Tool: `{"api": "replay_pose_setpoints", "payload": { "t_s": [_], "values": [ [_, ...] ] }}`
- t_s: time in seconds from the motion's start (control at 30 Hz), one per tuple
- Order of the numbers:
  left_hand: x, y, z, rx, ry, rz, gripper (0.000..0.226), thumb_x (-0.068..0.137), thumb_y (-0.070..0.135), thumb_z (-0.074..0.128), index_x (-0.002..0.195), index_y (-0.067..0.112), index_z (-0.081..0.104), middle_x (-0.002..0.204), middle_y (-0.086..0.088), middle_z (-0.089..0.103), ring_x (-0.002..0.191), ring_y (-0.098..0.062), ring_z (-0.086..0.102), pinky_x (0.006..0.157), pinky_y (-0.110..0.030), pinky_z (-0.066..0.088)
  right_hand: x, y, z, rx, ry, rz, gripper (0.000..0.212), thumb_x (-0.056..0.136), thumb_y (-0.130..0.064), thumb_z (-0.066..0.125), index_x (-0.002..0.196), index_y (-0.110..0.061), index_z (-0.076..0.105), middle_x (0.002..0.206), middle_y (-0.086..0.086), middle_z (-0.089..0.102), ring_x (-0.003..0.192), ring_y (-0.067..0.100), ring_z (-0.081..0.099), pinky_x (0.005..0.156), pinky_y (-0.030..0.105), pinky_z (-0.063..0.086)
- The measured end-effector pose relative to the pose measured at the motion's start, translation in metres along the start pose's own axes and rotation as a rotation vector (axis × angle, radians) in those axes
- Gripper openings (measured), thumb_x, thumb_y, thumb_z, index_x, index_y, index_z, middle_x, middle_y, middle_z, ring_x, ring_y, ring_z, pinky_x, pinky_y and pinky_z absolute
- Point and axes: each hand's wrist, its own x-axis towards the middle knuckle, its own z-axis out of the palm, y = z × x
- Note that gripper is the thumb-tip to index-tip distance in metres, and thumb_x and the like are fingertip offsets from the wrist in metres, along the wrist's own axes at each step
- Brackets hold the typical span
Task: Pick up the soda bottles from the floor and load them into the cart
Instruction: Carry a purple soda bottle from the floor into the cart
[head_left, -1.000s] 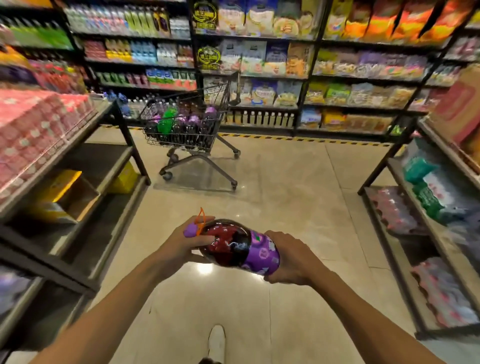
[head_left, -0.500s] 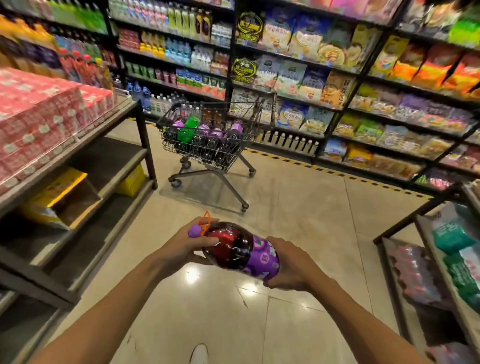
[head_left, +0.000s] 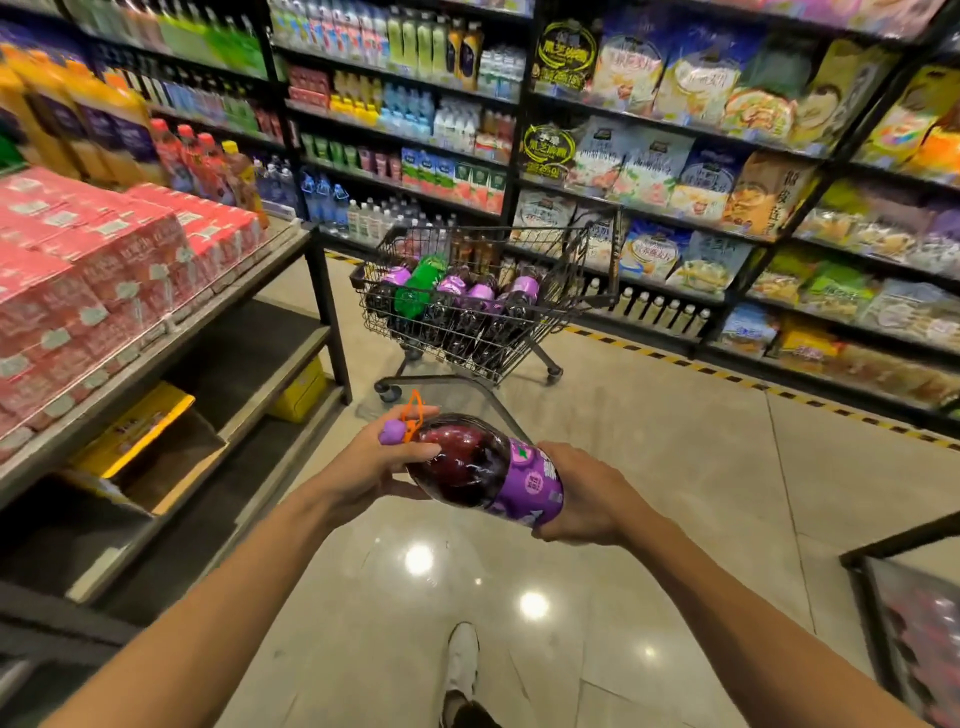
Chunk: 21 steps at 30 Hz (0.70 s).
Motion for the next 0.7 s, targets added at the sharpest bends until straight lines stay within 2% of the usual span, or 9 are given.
{"api": "replay_pose_setpoints", "payload": {
  "t_s": [0.1,0.2,0.33,0.47,0.63,0.7],
  "values": [
    [0.041,0.022,-0.013,-0.003,0.048,-0.018,0.063,0.076,0.013,0.079,0.133,0.031,0.059,0.13,0.001,0.062,0.112,-0.029,0.066,0.083,-0.05,0.062,0.054,0.017,-0.014,0.003,-0.02,-0.039,0.084,0.059,-0.052,0.09,0.129,-0.036,0.046,0.111,-0.013,0.055,0.101,0.006,0.057,0.081,0.022,0.056],
    [0.081,0.04,-0.032,-0.016,0.092,-0.023,0.065,0.073,0.016,0.087,0.131,0.031,0.061,0.13,-0.001,0.064,0.113,-0.031,0.067,0.084,-0.053,0.061,0.109,0.031,-0.027,-0.001,-0.046,-0.058,0.083,0.056,-0.055,0.087,0.126,-0.038,0.046,0.11,-0.013,0.056,0.099,0.006,0.058,0.079,0.024,0.058],
    [0.126,0.064,-0.059,-0.034,0.146,-0.005,0.062,0.066,0.019,0.09,0.122,0.034,0.068,0.122,0.001,0.071,0.108,-0.028,0.071,0.085,-0.056,0.06,0.183,0.04,-0.046,-0.039,-0.071,-0.09,0.079,0.054,-0.056,0.084,0.121,-0.039,0.045,0.106,-0.012,0.057,0.095,0.008,0.059,0.071,0.018,0.051],
    [0.168,0.087,-0.087,-0.069,0.193,0.011,0.058,0.072,0.014,0.087,0.124,0.032,0.067,0.123,0.001,0.071,0.111,-0.03,0.069,0.084,-0.055,0.061,0.247,0.04,-0.065,-0.042,-0.104,-0.108,0.076,0.058,-0.047,0.087,0.12,-0.036,0.046,0.105,-0.013,0.055,0.09,0.005,0.056,0.063,0.009,0.036],
    [0.23,0.115,-0.133,-0.098,0.181,-0.008,0.062,0.069,0.015,0.086,0.126,0.029,0.066,0.123,-0.002,0.071,0.109,-0.03,0.07,0.083,-0.055,0.061,0.324,0.042,-0.075,-0.063,-0.109,-0.091,0.073,0.059,-0.046,0.087,0.119,-0.033,0.048,0.105,-0.011,0.055,0.089,0.009,0.056,0.063,0.009,0.036],
    [0.258,0.129,-0.154,-0.083,0.137,-0.01,0.066,0.062,0.019,0.092,0.123,0.03,0.068,0.123,-0.003,0.072,0.109,-0.03,0.072,0.084,-0.056,0.06,0.351,0.04,-0.078,-0.074,-0.083,-0.078,0.072,0.059,-0.046,0.087,0.118,-0.031,0.049,0.104,-0.009,0.056,0.091,0.011,0.057,0.065,0.013,0.039]
  ]
}}
